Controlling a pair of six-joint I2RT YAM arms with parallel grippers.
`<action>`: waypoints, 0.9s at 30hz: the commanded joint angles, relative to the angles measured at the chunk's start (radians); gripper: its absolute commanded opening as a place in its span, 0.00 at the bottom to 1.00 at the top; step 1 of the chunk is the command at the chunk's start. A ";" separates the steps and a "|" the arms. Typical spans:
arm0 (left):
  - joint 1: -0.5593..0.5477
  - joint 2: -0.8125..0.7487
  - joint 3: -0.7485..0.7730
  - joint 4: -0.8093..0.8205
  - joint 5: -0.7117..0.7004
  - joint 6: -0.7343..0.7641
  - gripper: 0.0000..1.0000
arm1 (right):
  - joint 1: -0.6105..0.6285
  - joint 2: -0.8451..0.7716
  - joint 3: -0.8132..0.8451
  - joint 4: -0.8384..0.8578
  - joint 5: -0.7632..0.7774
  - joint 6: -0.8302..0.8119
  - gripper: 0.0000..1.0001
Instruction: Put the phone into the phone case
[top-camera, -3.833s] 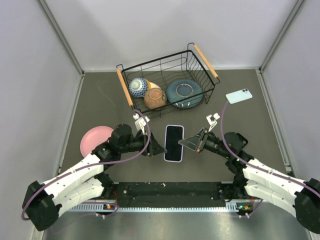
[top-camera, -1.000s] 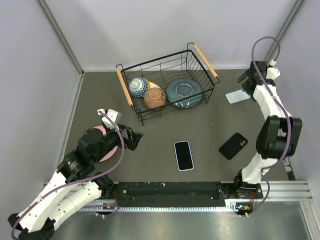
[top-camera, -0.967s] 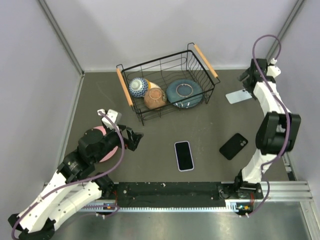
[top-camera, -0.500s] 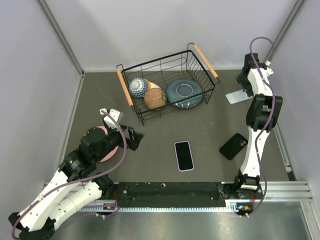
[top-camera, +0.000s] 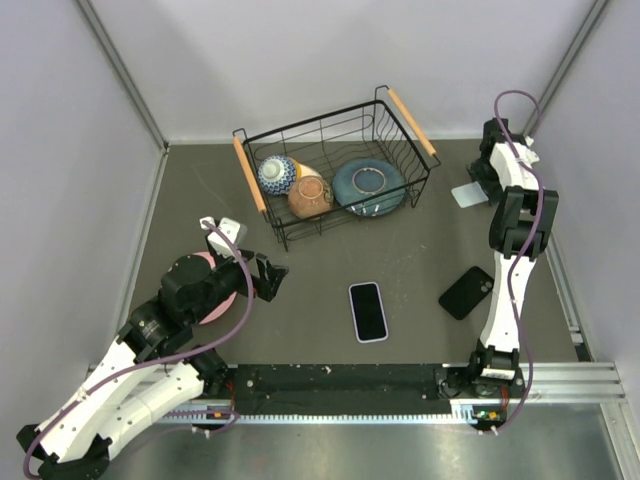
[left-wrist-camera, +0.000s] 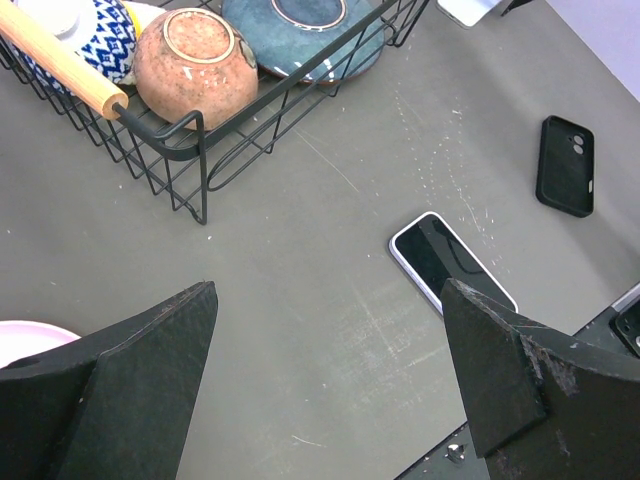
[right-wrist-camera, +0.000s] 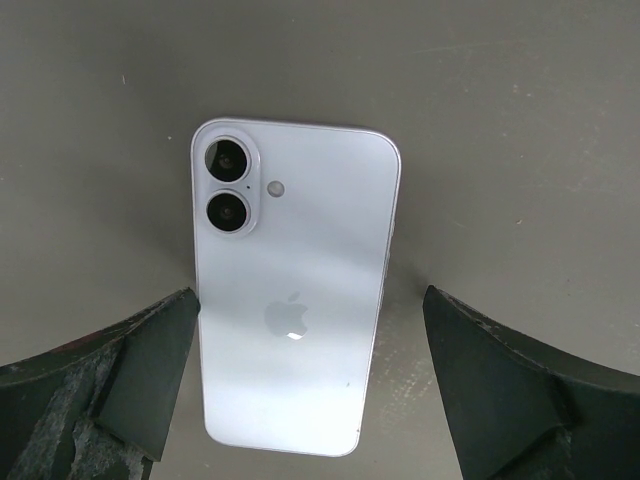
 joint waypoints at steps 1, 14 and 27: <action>0.000 0.002 0.003 0.053 0.005 0.020 0.99 | -0.007 0.040 0.051 -0.019 0.005 0.013 0.94; 0.000 0.004 0.001 0.051 -0.006 0.022 0.99 | -0.009 0.066 0.052 -0.024 -0.018 -0.030 0.91; 0.001 -0.013 -0.002 0.054 0.016 0.020 0.99 | -0.009 -0.113 -0.252 0.129 -0.237 -0.294 0.66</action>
